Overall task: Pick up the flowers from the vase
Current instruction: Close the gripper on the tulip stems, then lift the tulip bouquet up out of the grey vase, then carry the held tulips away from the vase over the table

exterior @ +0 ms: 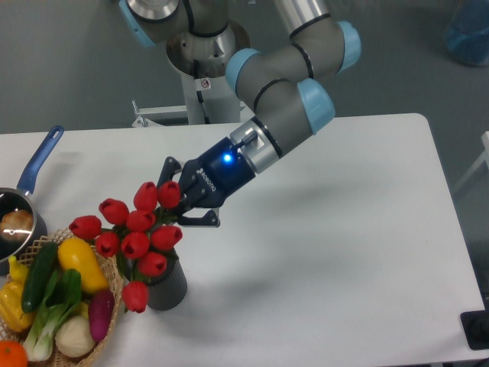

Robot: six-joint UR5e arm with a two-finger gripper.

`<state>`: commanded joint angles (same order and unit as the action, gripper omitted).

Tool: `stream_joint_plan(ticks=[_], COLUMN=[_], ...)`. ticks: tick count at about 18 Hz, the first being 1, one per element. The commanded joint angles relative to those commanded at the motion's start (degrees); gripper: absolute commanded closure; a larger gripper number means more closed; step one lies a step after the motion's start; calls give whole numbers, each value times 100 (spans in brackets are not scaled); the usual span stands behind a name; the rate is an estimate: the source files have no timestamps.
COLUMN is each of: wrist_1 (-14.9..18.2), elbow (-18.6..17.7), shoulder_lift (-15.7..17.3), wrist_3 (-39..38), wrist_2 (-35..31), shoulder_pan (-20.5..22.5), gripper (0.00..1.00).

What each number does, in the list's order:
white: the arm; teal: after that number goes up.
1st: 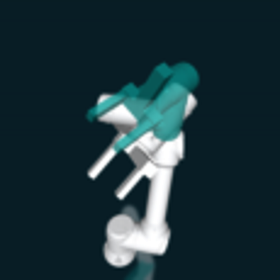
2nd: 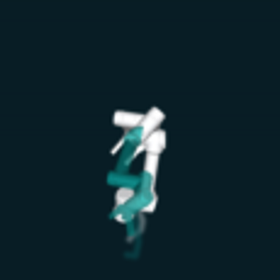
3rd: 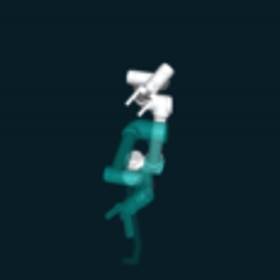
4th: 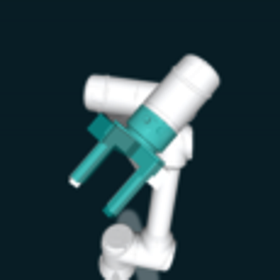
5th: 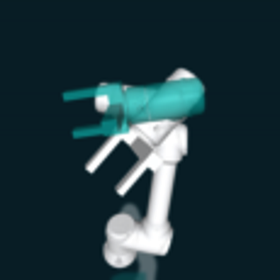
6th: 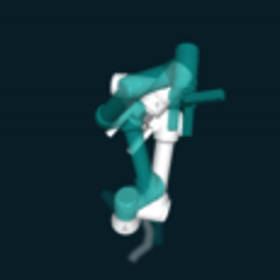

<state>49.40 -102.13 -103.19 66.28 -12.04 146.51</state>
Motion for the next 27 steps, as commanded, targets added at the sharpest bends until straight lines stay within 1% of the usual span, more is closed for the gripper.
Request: stream_joint_plan(ticks=[3,7,13,19,22,25,27], wrist_1=[0,9,9,17,17,17,17], elbow=[88,123,193,404,509,641,642], shoulder_lift=[88,115,150,132,132,132,123], wrist_3=[-264,-274,-274,-432,-484,-695,-704], wrist_2=[123,360,440,484,501,589,703], shoulder_pan=[123,202,282,422,554,685,817], gripper=[96,97,97,97,97,97,97])
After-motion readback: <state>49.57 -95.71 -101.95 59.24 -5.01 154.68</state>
